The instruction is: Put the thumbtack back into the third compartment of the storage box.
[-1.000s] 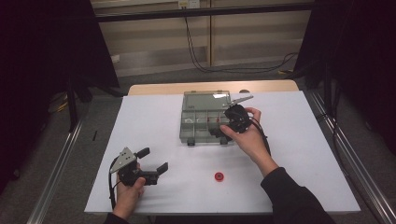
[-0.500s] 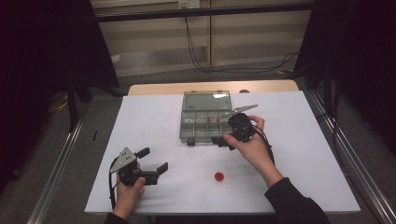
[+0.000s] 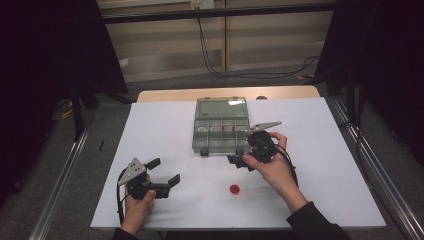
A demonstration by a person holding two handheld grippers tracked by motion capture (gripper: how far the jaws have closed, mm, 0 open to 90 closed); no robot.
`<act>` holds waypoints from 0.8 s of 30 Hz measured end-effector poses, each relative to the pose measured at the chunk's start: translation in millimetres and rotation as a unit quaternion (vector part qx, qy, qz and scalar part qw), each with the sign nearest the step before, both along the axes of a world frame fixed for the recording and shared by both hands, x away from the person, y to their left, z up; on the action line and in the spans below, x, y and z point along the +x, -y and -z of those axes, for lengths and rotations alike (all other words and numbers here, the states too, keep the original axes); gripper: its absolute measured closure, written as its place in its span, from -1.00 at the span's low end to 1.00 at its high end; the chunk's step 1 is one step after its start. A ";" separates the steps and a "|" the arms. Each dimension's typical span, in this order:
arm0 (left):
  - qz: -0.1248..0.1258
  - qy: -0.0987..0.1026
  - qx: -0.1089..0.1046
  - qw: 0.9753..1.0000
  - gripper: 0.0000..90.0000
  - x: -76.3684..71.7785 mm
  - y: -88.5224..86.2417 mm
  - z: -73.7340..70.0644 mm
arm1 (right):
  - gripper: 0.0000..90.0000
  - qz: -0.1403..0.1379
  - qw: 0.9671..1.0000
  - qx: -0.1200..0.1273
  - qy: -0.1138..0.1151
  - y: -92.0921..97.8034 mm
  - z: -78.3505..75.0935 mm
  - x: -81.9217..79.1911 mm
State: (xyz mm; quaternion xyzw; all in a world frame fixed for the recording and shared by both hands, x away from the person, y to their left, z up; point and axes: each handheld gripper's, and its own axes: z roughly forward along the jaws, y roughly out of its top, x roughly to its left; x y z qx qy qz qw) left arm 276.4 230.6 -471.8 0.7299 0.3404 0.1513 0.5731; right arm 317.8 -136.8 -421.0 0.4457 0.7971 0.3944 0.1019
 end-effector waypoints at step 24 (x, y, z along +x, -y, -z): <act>-0.003 0.002 -0.001 1.000 -1.00 -0.8 0.0 0.1 | -0.99 -0.005 1.000 0.004 -0.005 0.3 17.2 -47.4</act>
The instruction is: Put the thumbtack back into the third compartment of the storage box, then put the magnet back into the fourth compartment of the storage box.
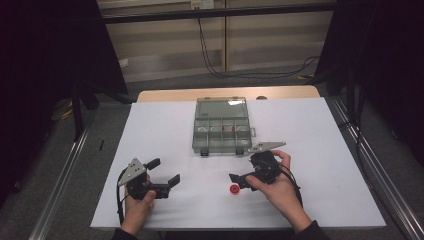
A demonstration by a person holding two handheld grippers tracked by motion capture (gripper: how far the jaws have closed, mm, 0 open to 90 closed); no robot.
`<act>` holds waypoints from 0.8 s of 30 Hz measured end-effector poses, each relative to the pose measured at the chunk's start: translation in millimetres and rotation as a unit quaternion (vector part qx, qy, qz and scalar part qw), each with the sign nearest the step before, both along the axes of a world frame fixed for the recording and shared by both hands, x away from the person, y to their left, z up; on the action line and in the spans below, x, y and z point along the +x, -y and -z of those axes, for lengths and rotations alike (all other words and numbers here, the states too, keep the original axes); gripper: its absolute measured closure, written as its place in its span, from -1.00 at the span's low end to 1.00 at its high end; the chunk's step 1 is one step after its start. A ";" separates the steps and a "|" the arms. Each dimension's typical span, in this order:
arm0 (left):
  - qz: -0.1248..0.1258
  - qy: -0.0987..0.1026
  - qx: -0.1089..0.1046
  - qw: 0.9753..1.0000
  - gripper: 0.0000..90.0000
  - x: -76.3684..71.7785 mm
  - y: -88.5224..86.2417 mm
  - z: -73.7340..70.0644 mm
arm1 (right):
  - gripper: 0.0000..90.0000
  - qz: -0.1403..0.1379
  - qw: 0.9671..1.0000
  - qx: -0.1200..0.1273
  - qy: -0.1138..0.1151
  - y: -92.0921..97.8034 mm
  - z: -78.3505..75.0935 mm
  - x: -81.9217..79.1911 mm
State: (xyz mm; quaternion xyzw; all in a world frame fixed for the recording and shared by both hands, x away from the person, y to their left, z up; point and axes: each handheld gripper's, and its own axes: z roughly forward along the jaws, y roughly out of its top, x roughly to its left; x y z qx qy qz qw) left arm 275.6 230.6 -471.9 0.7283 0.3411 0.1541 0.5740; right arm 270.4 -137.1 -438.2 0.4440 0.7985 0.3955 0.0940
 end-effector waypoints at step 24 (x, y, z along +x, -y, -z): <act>0.003 0.003 0.004 1.000 -1.00 -0.5 0.0 -0.3 | -0.93 -0.003 1.000 0.009 -0.009 -4.6 8.3 -17.5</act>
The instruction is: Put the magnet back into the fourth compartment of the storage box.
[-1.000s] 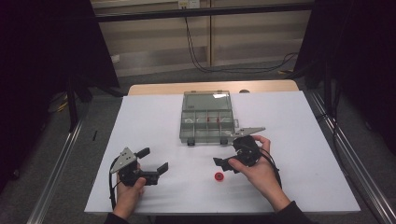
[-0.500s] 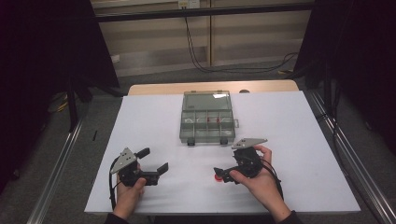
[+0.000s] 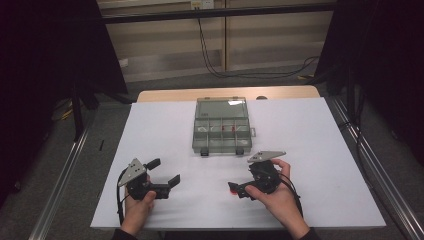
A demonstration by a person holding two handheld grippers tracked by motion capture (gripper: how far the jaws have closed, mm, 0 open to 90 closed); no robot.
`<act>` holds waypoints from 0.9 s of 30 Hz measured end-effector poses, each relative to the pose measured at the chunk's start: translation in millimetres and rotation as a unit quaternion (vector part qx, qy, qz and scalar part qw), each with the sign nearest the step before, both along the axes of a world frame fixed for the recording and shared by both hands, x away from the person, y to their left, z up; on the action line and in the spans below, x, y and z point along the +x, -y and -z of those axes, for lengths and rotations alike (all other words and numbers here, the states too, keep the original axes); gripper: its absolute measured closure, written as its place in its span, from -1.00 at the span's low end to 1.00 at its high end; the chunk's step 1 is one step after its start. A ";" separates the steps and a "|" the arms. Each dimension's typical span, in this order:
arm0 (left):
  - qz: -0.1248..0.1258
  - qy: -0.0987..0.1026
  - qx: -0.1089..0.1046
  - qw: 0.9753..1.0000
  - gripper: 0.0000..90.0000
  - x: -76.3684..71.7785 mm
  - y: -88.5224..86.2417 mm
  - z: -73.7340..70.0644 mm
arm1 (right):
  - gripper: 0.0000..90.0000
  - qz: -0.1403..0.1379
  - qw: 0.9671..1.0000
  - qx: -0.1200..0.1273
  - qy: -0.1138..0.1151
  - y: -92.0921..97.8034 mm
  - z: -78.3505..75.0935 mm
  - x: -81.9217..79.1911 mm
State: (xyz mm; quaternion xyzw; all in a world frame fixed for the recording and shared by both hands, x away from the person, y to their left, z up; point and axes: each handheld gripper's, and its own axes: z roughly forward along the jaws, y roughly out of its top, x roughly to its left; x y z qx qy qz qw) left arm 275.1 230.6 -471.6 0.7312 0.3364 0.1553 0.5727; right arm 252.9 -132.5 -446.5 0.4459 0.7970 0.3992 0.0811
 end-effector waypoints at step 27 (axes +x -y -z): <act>0.000 0.001 0.003 1.000 -1.00 -0.1 0.7 -0.1 | 0.16 0.021 0.999 0.003 -0.039 2.3 18.0 -4.5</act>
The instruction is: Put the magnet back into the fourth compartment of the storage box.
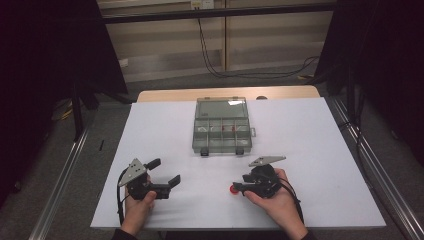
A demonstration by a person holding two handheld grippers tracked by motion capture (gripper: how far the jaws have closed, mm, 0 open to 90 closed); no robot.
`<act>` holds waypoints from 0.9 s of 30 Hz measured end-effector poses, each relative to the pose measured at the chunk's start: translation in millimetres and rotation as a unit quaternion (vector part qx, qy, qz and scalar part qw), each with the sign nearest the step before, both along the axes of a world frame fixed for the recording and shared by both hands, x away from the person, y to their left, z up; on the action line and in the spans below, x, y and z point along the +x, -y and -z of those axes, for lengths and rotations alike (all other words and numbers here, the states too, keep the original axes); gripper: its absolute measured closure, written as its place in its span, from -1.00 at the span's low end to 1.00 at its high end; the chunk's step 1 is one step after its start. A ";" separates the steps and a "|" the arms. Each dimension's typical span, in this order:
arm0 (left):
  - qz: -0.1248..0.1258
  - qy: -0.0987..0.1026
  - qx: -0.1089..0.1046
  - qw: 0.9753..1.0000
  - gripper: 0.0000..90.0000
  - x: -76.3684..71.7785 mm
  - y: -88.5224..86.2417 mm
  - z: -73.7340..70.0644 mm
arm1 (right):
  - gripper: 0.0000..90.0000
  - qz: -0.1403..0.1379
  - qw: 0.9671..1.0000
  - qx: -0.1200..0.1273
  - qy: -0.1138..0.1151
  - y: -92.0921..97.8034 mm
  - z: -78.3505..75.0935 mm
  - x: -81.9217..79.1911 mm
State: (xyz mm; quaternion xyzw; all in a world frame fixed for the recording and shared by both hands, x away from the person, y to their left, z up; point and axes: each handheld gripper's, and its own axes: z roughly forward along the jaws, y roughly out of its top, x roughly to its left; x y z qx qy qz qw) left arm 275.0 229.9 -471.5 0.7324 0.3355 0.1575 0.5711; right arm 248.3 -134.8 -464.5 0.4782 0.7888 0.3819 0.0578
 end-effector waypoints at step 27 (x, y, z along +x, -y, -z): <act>0.000 -0.001 -0.002 1.000 -1.00 0.0 -0.2 0.1 | 0.63 -0.024 0.999 0.025 -0.020 -8.6 14.1 1.3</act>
